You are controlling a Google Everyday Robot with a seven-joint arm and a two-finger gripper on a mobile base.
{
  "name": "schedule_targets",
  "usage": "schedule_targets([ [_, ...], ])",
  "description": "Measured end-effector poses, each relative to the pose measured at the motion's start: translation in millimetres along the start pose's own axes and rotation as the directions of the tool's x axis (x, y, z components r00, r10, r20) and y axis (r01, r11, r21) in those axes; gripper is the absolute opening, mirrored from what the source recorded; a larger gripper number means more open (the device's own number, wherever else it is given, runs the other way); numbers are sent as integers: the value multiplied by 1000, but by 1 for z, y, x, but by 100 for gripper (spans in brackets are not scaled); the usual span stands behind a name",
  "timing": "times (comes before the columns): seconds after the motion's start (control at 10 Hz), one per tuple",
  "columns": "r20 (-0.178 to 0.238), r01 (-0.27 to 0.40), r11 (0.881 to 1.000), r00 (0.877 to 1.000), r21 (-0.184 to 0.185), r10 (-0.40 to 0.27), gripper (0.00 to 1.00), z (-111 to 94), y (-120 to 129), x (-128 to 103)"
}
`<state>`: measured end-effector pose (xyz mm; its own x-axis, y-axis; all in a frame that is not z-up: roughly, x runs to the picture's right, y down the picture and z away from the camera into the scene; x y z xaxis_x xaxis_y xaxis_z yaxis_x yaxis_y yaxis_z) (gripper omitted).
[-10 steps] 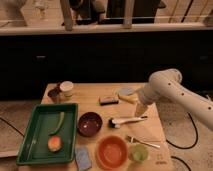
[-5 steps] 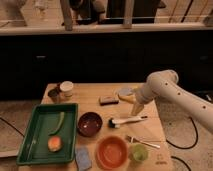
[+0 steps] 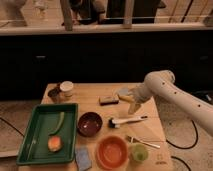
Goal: Place eraser in purple bowl
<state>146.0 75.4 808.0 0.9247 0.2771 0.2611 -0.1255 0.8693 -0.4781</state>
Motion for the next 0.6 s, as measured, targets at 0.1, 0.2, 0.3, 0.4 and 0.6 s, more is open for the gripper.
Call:
schedule_targets([
  [0.1,8,0,1000,1000,-3,0,80,4,-3,-2],
  [0.2,13,-1,1000,1000,-5,1,80,7,-4,-3],
  [0.3,17,-2,1000,1000,-7,3,80,9,-6,-4],
  [0.4,23,-1,1000,1000,-11,1,80,13,-8,-7],
  [0.6,27,1,1000,1000,-16,-1,80,18,-12,-10],
])
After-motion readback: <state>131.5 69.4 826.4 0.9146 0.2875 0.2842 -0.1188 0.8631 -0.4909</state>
